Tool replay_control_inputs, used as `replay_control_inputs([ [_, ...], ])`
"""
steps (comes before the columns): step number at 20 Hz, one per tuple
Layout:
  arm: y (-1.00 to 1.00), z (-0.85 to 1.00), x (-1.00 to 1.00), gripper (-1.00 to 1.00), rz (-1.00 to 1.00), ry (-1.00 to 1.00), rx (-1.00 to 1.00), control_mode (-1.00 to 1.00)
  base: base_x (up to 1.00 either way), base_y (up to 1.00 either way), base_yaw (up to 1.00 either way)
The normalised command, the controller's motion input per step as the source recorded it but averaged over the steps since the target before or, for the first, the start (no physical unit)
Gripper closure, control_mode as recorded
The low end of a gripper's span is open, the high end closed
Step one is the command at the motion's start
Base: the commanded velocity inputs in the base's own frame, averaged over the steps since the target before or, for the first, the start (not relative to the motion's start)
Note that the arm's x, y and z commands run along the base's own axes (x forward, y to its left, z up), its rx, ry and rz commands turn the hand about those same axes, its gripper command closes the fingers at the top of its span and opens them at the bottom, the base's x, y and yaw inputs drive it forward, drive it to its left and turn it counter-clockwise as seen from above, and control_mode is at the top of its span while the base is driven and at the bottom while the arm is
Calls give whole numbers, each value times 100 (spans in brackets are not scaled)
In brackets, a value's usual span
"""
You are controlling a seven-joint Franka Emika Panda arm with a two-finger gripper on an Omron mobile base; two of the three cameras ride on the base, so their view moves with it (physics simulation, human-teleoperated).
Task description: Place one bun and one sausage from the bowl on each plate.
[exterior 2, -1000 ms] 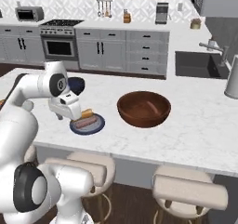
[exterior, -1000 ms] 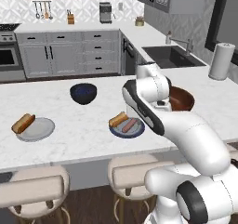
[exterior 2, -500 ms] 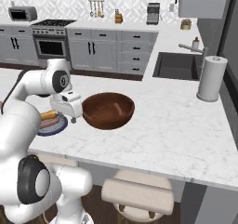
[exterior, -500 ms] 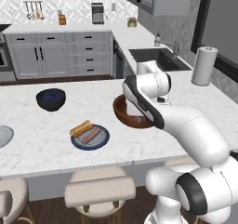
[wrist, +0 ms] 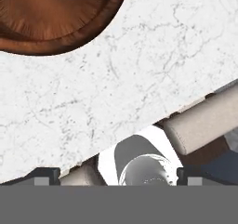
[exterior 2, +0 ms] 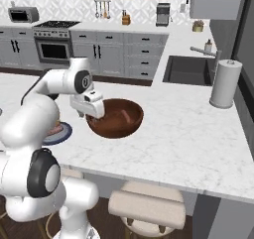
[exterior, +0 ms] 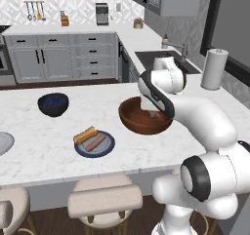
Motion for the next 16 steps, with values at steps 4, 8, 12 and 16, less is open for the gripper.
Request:
replay_control_inputs([
  [4,-67,1,100,-100,0,0,1,-100,0,0,0],
  [8,-21,-33,100,-100,7,0,-3,-100,0,0,0],
  [12,0,-83,100,-100,16,0,-14,-100,0,0,0],
  [16,0,-93,100,-100,17,0,-17,-100,0,0,0],
])
